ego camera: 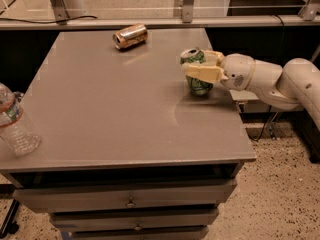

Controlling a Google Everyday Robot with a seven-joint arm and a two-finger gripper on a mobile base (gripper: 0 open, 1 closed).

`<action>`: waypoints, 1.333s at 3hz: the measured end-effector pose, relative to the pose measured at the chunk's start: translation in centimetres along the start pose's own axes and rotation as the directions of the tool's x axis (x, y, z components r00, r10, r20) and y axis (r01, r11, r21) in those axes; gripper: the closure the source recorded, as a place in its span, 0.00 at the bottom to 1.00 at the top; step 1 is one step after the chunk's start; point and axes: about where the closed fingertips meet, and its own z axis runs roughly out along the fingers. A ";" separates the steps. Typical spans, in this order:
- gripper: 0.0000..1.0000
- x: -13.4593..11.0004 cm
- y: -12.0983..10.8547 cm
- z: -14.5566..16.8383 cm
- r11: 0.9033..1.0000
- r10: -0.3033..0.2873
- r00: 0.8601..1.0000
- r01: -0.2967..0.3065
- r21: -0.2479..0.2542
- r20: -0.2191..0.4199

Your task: Place green can upright

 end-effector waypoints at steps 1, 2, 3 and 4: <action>0.82 0.3 0.0 -1.7 1.000 0.011 1.000 -0.011 -0.008 0.022; 0.59 0.5 0.8 -3.3 1.000 0.023 0.999 -0.023 -0.005 0.028; 0.35 0.6 1.2 -3.9 1.000 0.030 0.999 -0.030 0.002 0.030; 0.13 0.6 1.3 -3.9 1.000 0.030 0.999 -0.030 0.002 0.030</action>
Offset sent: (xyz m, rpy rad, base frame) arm -0.0353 -0.0516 -0.0128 0.0445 0.0281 -0.0124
